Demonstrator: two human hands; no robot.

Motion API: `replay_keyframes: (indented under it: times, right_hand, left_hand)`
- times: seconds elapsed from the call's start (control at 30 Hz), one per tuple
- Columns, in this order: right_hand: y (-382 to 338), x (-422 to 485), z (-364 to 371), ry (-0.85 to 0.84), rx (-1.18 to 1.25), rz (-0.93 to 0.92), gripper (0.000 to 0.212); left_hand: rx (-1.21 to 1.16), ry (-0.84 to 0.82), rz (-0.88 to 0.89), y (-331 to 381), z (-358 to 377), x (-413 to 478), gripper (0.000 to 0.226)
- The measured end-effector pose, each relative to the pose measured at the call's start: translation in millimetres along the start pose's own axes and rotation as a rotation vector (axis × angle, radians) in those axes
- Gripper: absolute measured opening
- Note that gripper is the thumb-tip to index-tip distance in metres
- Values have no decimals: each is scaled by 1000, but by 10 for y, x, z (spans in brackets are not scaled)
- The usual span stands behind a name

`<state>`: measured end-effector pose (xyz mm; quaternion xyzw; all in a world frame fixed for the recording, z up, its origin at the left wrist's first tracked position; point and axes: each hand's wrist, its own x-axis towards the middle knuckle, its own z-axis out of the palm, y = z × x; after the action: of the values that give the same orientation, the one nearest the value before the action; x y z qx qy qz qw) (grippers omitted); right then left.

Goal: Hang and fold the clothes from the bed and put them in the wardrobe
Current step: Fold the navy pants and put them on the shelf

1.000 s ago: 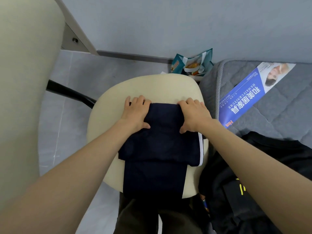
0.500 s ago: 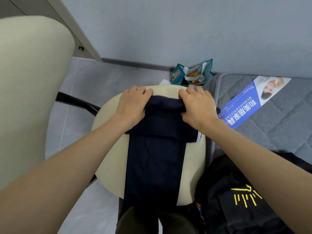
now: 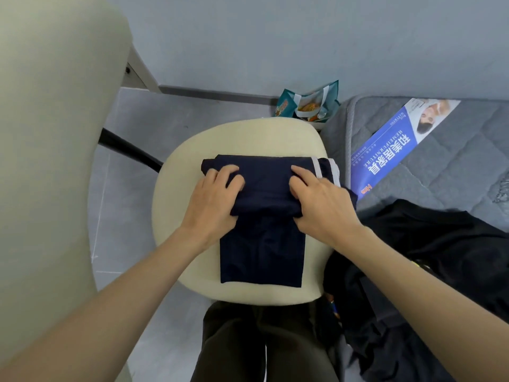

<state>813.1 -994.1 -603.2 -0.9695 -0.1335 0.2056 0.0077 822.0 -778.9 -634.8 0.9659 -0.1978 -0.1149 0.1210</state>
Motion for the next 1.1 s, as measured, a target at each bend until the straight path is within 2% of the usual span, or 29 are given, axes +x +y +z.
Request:
replay_keyframes:
  times: [0.17,0.27,0.33,0.4,0.47,0.5,0.57,0.6,0.67,0.77,0.87,0.97,1.1]
  right_hand:
    - [-191,-547,335,-146,72,25,42]
    - [-270,-825,552,-232,155,3,32]
    - [-299,-947,642,-215,228,-24,25]
    - [-329,-1006,683,-19,342,28,24]
    - [-363,-973,706,233,387,200,35]
    - [-386,-926,716,303,409,313,48]
    - [-431,-799,735,276,536,553,77]
    - [-439,-709,749,229,639,652,90]
    - [-424,-528,800,161,810,761,107]
    - [-350,-419,916,170,862,741,117]
    - [-276,-384,1013,237,939,756,116]
    - [-274,-348,1114,282,982,795,115]
    - [-289,-373,1195,336,1085,757,97]
  left_hand:
    - [-42,-144,102,97,185,-499,40]
    - [-96,-285,150,69,325,-747,40]
    - [-85,-290,146,28,392,-871,47]
    - [-128,-170,13,35,435,-882,51]
    - [-345,-18,-309,119,448,-748,57]
    - [-507,25,-503,166,455,-651,62]
    - [-801,38,-814,221,509,-471,78]
    - [-882,19,-900,244,565,-420,85]
    - [-886,-4,-964,320,702,-419,95]
    - [-863,153,-981,470,911,-444,101]
    - [-873,286,-964,571,1015,-446,98]
    - [-856,300,-973,606,1065,-450,92]
    - [-934,276,-996,633,1100,-453,88]
